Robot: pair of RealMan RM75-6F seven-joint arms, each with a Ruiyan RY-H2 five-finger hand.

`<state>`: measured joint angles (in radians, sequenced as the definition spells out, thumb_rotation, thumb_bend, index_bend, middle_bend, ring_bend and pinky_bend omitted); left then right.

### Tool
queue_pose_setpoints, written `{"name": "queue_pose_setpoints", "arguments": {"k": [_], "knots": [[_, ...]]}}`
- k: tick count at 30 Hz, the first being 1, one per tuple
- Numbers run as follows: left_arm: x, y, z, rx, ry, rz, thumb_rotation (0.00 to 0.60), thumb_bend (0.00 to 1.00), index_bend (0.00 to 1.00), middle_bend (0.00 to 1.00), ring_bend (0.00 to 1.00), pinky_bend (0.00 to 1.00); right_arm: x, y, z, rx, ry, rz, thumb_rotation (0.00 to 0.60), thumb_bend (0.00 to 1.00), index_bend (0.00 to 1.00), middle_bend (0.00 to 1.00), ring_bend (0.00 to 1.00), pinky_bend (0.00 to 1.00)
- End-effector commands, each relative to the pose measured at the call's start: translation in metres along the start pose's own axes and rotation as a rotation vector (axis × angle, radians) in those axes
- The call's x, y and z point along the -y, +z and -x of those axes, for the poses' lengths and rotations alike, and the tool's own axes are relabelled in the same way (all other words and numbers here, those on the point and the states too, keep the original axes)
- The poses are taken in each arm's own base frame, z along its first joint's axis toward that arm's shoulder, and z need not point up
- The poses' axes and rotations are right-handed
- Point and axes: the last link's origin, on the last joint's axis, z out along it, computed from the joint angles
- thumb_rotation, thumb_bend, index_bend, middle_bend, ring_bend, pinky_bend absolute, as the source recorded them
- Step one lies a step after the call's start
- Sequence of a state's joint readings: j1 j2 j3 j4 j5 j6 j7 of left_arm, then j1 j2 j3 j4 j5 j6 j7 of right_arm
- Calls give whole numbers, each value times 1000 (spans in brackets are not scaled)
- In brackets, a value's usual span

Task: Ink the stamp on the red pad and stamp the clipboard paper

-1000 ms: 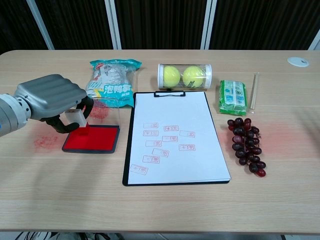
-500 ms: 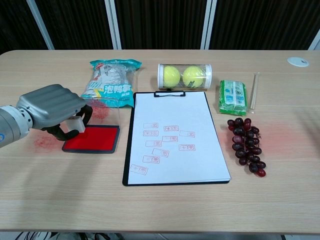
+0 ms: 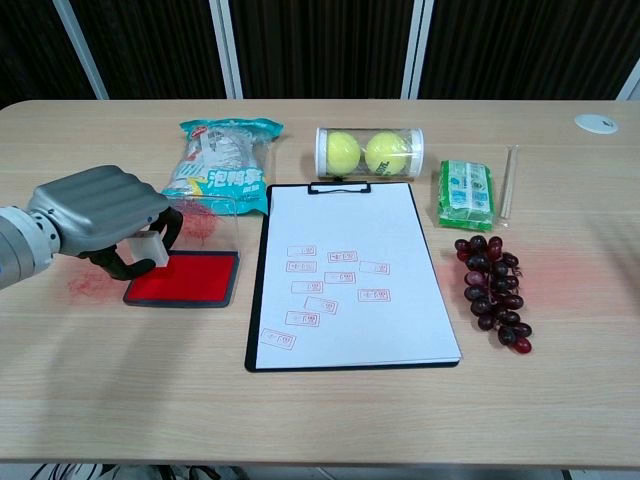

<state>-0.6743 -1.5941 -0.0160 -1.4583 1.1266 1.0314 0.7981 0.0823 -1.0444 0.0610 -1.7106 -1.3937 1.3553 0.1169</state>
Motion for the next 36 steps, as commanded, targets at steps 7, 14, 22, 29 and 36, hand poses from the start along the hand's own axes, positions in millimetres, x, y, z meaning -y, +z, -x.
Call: {"name": "queue_pose_setpoints", "arguments": {"k": [7, 14, 22, 29, 36], "knots": [[-15, -11, -54, -84, -36, 18, 600, 434, 658, 696, 927, 1000, 0, 0, 0, 3, 10, 0, 600, 172, 0, 0, 0, 135], [-38, -6, -78, -95, -22, 19, 600, 434, 660, 702, 927, 1000, 1, 0, 0, 9, 22, 2, 600, 172, 0, 0, 0, 135], [-76, 6, -87, -75, 9, 44, 600, 434, 661, 704, 929, 1000, 0, 1, 0, 19, 41, 8, 600, 172, 0, 0, 0, 135], [-108, 15, -91, -65, 32, 71, 600, 434, 669, 710, 929, 1000, -1, 2, 0, 28, 63, 15, 600, 172, 0, 0, 0, 135], [-129, 18, -93, -70, 42, 102, 600, 434, 669, 711, 929, 1000, -1, 3, -1, 35, 75, 17, 600, 172, 0, 0, 0, 135]]}}
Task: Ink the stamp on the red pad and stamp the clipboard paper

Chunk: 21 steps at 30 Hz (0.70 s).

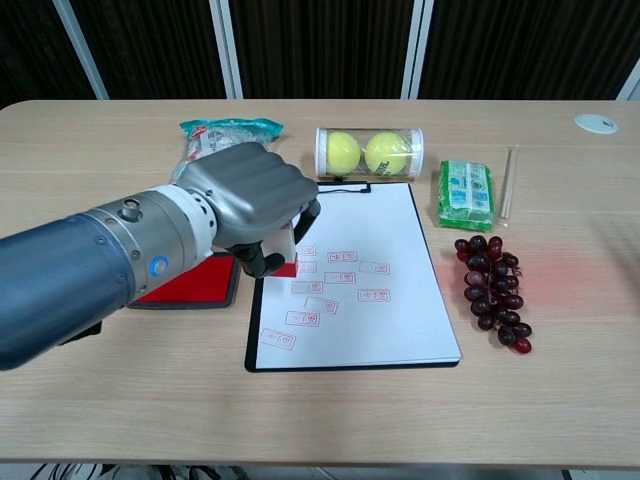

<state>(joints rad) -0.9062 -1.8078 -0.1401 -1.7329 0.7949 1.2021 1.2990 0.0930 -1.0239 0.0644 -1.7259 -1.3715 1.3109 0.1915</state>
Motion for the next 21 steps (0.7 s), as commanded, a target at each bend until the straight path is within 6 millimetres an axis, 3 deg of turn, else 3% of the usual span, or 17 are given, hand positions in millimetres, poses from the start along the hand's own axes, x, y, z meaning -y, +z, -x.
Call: {"name": "queue_pose_setpoints", "arguments": {"k": [1, 14, 21], "knots": [[-8, 2, -1, -3, 3, 15, 600, 434, 669, 711, 929, 1000, 0, 0, 0, 1, 2, 0, 600, 172, 0, 0, 0, 135], [-60, 3, -2, -8, 11, 109, 600, 435, 683, 729, 935, 1000, 0, 0, -1, 1, 5, 1, 600, 171, 0, 0, 0, 135], [-70, 4, -1, -7, 19, 115, 600, 434, 683, 729, 935, 1000, 0, 0, -1, -1, 6, -1, 600, 172, 0, 0, 0, 135]]}}
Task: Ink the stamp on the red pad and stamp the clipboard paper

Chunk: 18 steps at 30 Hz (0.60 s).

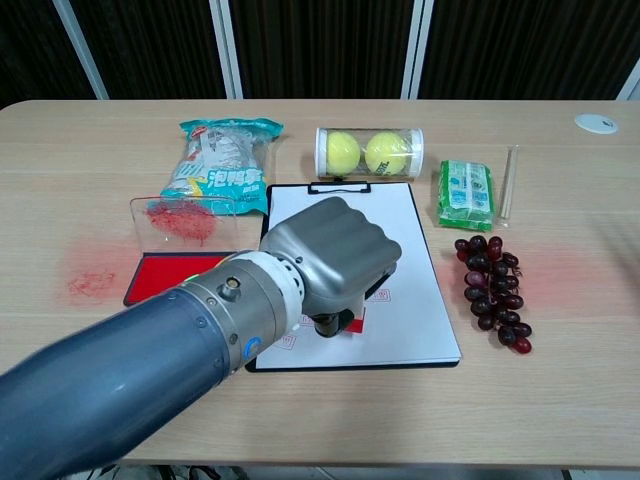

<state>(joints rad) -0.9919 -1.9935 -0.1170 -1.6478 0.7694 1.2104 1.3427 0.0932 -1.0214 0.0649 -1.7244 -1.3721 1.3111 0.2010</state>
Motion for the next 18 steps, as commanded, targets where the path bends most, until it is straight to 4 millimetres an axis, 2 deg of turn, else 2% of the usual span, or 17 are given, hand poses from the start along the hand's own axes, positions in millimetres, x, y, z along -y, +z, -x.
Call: {"name": "queue_pose_setpoints", "arguments": {"k": [1, 18], "knots": [[-2, 1, 0, 2, 0, 0, 600, 434, 683, 729, 935, 1000, 0, 0, 0, 1, 0, 0, 600, 172, 0, 0, 0, 135], [-2, 5, 4, -2, 24, -7, 600, 434, 687, 732, 935, 1000, 0, 0, 0, 1, 2, 2, 600, 172, 0, 0, 0, 135]]}}
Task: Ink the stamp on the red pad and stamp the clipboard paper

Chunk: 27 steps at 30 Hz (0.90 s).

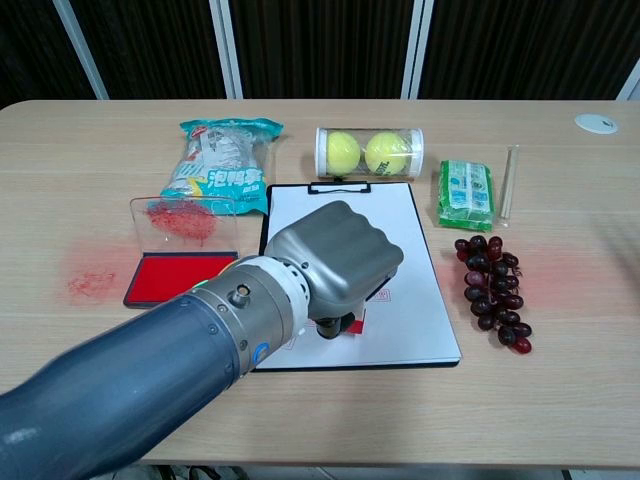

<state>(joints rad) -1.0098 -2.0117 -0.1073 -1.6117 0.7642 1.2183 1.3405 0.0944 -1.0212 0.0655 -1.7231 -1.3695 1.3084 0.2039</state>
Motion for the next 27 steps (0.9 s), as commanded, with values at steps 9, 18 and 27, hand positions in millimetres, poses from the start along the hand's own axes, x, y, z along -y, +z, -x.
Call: {"name": "queue_pose_setpoints", "arguments": {"k": [9, 18, 27], "knots": [[-3, 3, 5, 5, 20, 12, 600, 434, 687, 732, 935, 1000, 0, 0, 0, 0, 1, 0, 600, 171, 0, 0, 0, 135], [-5, 4, 11, 6, 40, 11, 600, 434, 690, 736, 935, 1000, 0, 0, 0, 3, 6, 2, 600, 171, 0, 0, 0, 135], [-3, 2, 16, 12, 48, 7, 600, 434, 689, 736, 935, 1000, 0, -1, 0, 2, 8, 2, 600, 172, 0, 0, 0, 135]]}}
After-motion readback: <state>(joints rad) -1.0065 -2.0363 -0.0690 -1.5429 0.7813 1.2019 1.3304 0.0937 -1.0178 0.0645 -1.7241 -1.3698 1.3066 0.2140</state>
